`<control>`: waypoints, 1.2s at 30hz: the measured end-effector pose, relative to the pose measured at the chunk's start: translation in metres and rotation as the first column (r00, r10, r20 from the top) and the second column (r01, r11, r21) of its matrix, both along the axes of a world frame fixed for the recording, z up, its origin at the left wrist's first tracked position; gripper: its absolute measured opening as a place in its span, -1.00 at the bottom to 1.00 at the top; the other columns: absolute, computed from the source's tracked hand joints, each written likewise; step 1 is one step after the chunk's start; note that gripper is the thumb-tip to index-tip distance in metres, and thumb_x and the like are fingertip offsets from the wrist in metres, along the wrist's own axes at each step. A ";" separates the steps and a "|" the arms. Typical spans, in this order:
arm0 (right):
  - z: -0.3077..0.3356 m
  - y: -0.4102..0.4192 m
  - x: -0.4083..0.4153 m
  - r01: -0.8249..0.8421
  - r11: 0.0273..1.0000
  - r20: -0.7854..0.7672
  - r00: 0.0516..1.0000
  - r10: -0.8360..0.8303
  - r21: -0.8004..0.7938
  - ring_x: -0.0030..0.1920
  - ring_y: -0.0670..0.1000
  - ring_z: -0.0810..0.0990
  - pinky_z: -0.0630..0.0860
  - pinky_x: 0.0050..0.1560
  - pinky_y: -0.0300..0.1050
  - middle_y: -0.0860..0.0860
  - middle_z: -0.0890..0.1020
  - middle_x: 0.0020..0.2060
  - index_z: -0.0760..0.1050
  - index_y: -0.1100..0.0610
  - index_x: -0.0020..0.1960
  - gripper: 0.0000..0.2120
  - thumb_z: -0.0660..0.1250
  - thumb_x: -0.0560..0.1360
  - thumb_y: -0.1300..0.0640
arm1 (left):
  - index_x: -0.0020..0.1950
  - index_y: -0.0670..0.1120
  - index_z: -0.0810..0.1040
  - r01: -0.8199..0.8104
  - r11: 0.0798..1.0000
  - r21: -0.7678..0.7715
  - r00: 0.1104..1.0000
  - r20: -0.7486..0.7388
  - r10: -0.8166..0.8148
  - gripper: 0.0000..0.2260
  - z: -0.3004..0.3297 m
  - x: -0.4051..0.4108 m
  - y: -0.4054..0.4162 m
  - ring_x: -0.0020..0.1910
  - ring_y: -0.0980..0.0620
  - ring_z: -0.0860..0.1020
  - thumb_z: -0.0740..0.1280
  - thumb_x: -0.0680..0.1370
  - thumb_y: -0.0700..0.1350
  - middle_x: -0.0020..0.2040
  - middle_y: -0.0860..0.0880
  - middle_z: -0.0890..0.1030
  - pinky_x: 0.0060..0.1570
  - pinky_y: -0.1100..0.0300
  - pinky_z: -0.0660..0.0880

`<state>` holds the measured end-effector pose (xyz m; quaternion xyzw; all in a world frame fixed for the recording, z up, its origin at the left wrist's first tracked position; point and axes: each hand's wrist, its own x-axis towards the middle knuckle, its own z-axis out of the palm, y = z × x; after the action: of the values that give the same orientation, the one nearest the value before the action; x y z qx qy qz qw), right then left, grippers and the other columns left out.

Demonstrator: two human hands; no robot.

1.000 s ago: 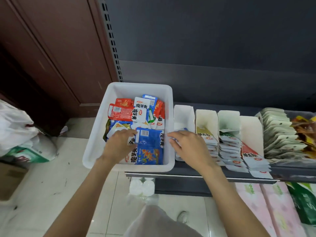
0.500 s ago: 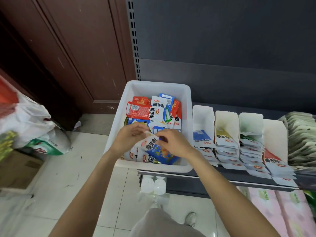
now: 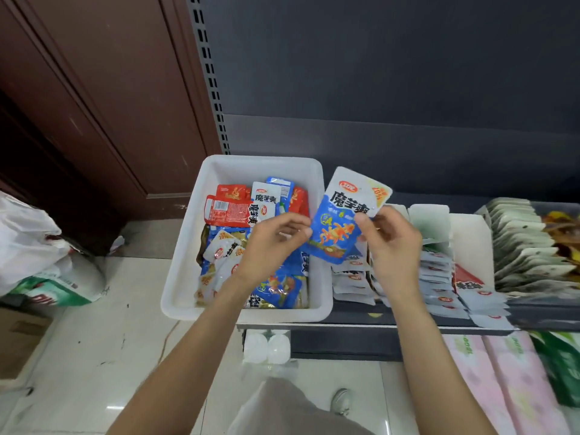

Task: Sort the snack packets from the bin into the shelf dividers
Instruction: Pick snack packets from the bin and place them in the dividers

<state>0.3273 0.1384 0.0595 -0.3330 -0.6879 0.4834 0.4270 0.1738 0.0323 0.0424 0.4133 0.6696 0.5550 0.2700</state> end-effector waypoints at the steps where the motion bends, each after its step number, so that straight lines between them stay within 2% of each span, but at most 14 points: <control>1: 0.002 0.004 0.010 0.052 0.994 -0.011 0.999 -0.051 0.099 -0.25 -0.13 0.53 0.51 -0.27 -0.14 0.02 0.60 -0.27 0.52 0.12 -0.16 -0.93 0.37 0.50 0.17 | -0.07 0.11 0.57 0.012 1.000 0.026 1.000 -0.021 -0.012 -0.80 0.005 0.008 0.009 -0.14 0.18 0.56 0.39 0.50 -0.22 -0.14 0.13 0.62 -0.11 0.36 0.49; 4: -0.002 0.017 0.036 0.147 0.947 0.000 0.988 -0.153 0.286 -0.24 -0.05 0.54 0.50 -0.25 -0.10 0.02 0.57 -0.27 0.54 0.13 -0.14 -0.95 0.36 0.50 0.18 | -0.04 0.06 0.58 0.049 0.997 0.056 0.989 -0.144 -0.040 -0.83 0.011 0.028 0.035 -0.17 0.21 0.54 0.37 0.51 -0.22 -0.13 0.16 0.61 -0.20 0.35 0.46; 6: -0.010 0.023 0.045 0.169 0.940 0.017 0.983 -0.182 0.296 -0.24 -0.05 0.55 0.50 -0.25 -0.13 0.01 0.57 -0.28 0.53 0.17 -0.16 -0.92 0.35 0.51 0.19 | -0.02 -0.01 0.60 0.065 0.997 0.047 0.970 -0.237 -0.052 -0.88 0.007 0.036 0.047 -0.16 0.24 0.54 0.37 0.51 -0.20 -0.12 0.16 0.61 -0.23 0.39 0.46; 8: -0.019 0.024 0.047 0.171 0.949 0.035 0.982 -0.186 0.264 -0.24 -0.14 0.55 0.48 -0.25 -0.25 -0.05 0.58 -0.28 0.54 0.12 -0.14 -0.94 0.35 0.51 0.20 | -0.03 -0.05 0.62 0.039 0.998 0.039 0.954 -0.297 -0.026 -0.91 -0.001 0.039 0.053 -0.18 0.26 0.54 0.39 0.50 -0.19 -0.14 0.17 0.60 -0.26 0.43 0.43; 11: -0.038 0.024 0.044 0.112 0.970 0.091 0.987 -0.134 0.217 -0.14 -0.08 0.61 0.53 -0.17 -0.29 -0.01 0.64 -0.18 0.59 0.15 -0.05 -0.94 0.35 0.51 0.26 | -0.07 0.01 0.64 -0.059 0.998 0.024 0.902 -0.427 0.064 -0.92 -0.014 0.038 0.054 -0.24 0.22 0.54 0.42 0.47 -0.14 -0.17 0.18 0.61 -0.27 0.35 0.46; 14: -0.054 0.028 0.043 0.000 0.955 0.279 0.956 -0.086 0.296 -0.13 -0.05 0.62 0.53 -0.14 -0.32 0.01 0.66 -0.12 0.59 0.17 0.00 -0.91 0.35 0.51 0.25 | -0.09 0.03 0.64 -0.116 0.993 -0.026 0.822 -0.563 0.081 -0.94 -0.025 0.034 0.050 -0.23 0.18 0.53 0.44 0.46 -0.11 -0.14 0.12 0.63 -0.30 0.28 0.47; 17: -0.062 0.031 0.042 -0.124 0.893 0.471 0.875 -0.107 0.433 -0.12 0.01 0.64 0.59 -0.13 -0.12 0.02 0.67 -0.10 0.60 0.14 0.02 -0.89 0.36 0.51 0.21 | -0.11 0.02 0.66 -0.084 0.993 -0.078 0.741 -0.672 0.010 -0.95 -0.034 0.030 0.046 -0.12 0.07 0.57 0.46 0.44 -0.08 -0.11 0.06 0.65 -0.19 0.16 0.52; 20: -0.057 0.032 0.042 -0.187 0.824 0.513 0.847 -0.141 0.535 -0.18 0.00 0.61 0.52 -0.17 -0.18 -0.01 0.68 -0.16 0.61 0.11 -0.05 -0.92 0.40 0.47 0.22 | -0.15 0.04 0.67 -0.081 0.990 -0.115 0.655 -0.755 -0.034 -0.95 -0.042 0.031 0.043 -0.03 0.02 0.55 0.48 0.41 -0.03 -0.06 0.07 0.64 -0.01 0.07 0.41; 23: -0.060 0.035 0.038 -0.267 0.775 0.633 0.745 -0.210 0.572 -0.22 0.07 0.58 0.42 -0.15 -0.16 0.03 0.65 -0.29 0.62 0.13 -0.13 -0.94 0.41 0.43 0.26 | -0.13 0.05 0.68 -0.086 0.983 -0.164 0.663 -0.745 -0.066 -0.94 -0.048 0.032 0.040 0.03 0.00 0.53 0.45 0.44 -0.01 -0.01 0.06 0.63 0.07 0.03 0.40; 26: -0.064 0.034 0.033 -0.343 0.757 0.739 0.620 -0.262 0.556 -0.15 0.11 0.52 0.42 -0.13 -0.09 0.05 0.63 -0.36 0.66 0.13 -0.11 -0.90 0.41 0.40 0.26 | -0.04 0.03 0.67 -0.035 0.973 -0.227 0.706 -0.695 -0.136 -0.89 -0.050 0.030 0.033 0.09 0.01 0.51 0.43 0.46 -0.02 0.06 0.05 0.62 0.17 0.01 0.41; 29: -0.048 0.024 0.035 -0.332 0.808 0.714 0.685 -0.148 0.486 0.01 0.10 0.52 0.44 0.03 -0.04 0.02 0.69 -0.16 0.66 0.12 0.02 -0.70 0.38 0.35 0.36 | 0.07 0.01 0.62 -0.058 0.974 -0.220 0.796 -0.599 -0.088 -0.82 -0.047 0.019 0.014 0.09 0.09 0.51 0.41 0.48 -0.06 0.07 0.06 0.62 0.16 0.12 0.44; 31: -0.032 0.014 0.030 -0.297 0.872 0.650 0.759 -0.032 0.389 0.10 0.07 0.50 0.46 0.12 -0.03 0.03 0.66 -0.06 0.63 0.11 0.08 -0.63 0.30 0.37 0.42 | 0.09 -0.01 0.60 -0.154 0.971 -0.184 0.840 -0.542 0.031 -0.82 -0.047 0.003 -0.004 -0.02 0.14 0.56 0.41 0.49 -0.11 -0.03 0.08 0.64 0.02 0.23 0.50; 33: -0.021 0.003 0.015 -0.320 0.888 0.585 0.808 0.073 0.331 0.07 0.03 0.53 0.50 0.08 -0.08 0.03 0.64 -0.03 0.61 0.10 0.08 -0.64 0.25 0.41 0.42 | 0.09 -0.06 0.58 -0.266 0.938 -0.221 0.859 -0.495 0.127 -0.82 -0.050 -0.016 -0.021 -0.13 0.14 0.58 0.39 0.50 -0.16 -0.14 0.12 0.61 -0.17 0.38 0.47; 36: -0.021 -0.013 -0.020 -0.489 0.840 0.649 0.722 0.238 0.235 0.10 -0.02 0.56 0.51 0.13 -0.12 0.01 0.63 0.11 0.56 0.09 0.20 -0.70 0.22 0.53 0.31 | 0.12 -0.11 0.54 -0.370 0.857 -0.358 0.861 -0.478 0.172 -0.81 -0.059 -0.041 -0.036 -0.18 0.13 0.54 0.35 0.53 -0.14 -0.09 0.02 0.64 -0.31 0.45 0.36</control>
<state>0.3071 0.1258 0.0382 -0.2305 -0.9207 0.2821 0.1402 0.1332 -0.0039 -0.0166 0.3524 0.8721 0.3182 0.1185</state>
